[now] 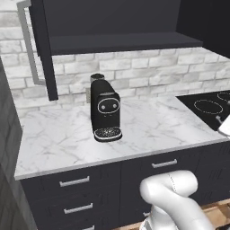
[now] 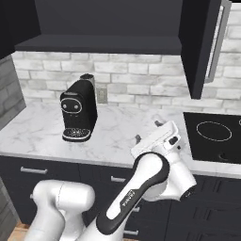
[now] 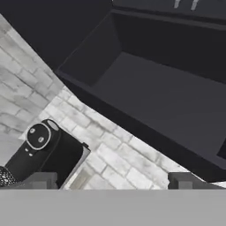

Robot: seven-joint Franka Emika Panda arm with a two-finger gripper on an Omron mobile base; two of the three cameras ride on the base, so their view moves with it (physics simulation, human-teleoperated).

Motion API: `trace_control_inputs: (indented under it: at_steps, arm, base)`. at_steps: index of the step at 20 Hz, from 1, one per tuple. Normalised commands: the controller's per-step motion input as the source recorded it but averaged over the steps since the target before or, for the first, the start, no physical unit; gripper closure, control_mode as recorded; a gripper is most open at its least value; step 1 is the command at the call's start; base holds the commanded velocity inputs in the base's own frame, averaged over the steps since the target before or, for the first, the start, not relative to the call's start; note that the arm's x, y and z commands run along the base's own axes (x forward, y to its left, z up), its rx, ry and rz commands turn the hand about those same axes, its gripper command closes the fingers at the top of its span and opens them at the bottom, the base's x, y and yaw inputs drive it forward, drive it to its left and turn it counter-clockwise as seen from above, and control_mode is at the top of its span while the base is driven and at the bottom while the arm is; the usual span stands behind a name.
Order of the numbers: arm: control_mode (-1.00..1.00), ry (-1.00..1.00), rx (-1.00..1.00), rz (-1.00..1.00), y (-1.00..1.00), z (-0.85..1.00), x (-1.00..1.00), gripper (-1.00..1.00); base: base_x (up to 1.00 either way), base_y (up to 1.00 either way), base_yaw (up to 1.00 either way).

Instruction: Open the cabinet and move the ladle to the pot. Then close the cabinet.

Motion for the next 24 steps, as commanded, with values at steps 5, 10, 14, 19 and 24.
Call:
trace_control_inputs:
  at_steps: [5, 10, 14, 19, 24]
  arm:
    - [-1.0, -0.27, -0.06, 0.17, 0.0, 0.57, 0.0, -1.0]
    - [-1.0, -0.17, -0.05, 0.07, 0.0, 0.52, 0.01, -1.0]
    - [-1.0, 0.0, -0.03, -0.01, -0.02, 0.39, 0.23, -1.0]
    - [-1.0, 0.0, -0.03, 0.0, -0.14, 0.23, 0.1, -1.0]
    - [-1.0, 0.0, -0.01, 0.0, -0.38, 0.0, 0.0, -1.0]
  base:
    - [0.0, 0.0, 0.0]
    - [0.0, 0.0, 0.0]
    - [0.0, 0.0, 0.0]
    - [0.0, 0.0, 0.0]
    - [0.0, 0.0, 0.0]
